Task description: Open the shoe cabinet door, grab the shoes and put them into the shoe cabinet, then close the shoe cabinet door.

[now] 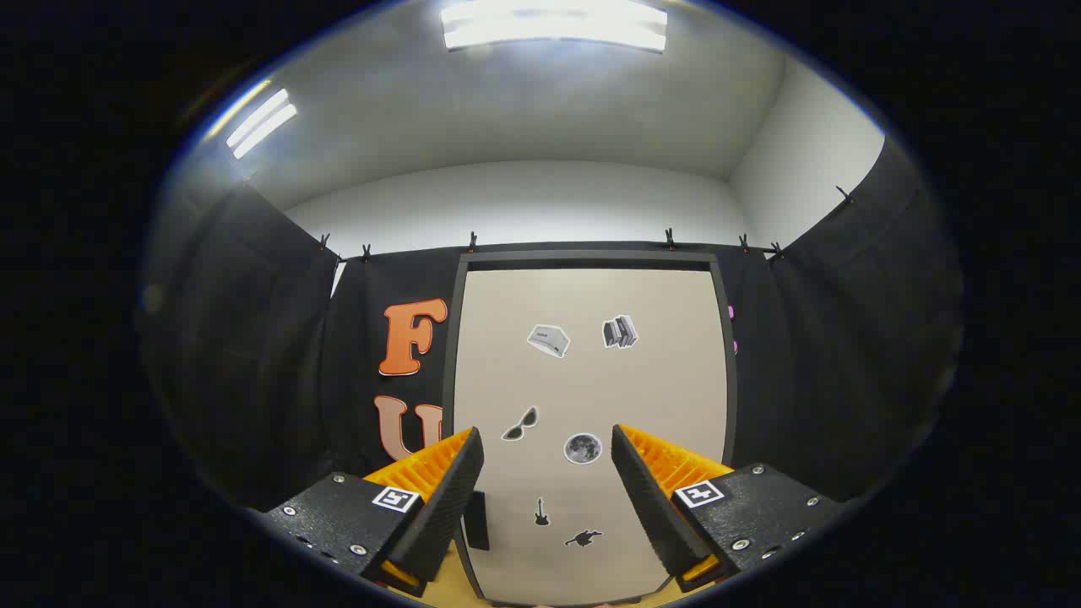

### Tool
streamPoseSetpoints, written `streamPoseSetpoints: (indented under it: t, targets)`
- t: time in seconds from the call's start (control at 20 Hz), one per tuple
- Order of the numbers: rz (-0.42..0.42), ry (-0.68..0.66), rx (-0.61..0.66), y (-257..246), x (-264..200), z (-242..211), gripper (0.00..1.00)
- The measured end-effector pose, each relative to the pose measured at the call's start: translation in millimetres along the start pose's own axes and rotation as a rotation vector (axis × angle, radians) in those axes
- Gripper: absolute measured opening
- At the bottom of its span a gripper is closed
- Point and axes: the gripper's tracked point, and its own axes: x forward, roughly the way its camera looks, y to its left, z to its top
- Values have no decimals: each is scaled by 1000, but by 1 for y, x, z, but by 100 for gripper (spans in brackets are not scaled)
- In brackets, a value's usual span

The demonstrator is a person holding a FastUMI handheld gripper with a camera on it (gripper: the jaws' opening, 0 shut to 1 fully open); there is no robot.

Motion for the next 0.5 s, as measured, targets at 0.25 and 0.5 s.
streamPoseSetpoints:
  t: [0.25,0.5]
  targets:
    - [-37,-22,-8,-6,3,3,94]
    - [-61,-15,-21,-11,1,2,95]
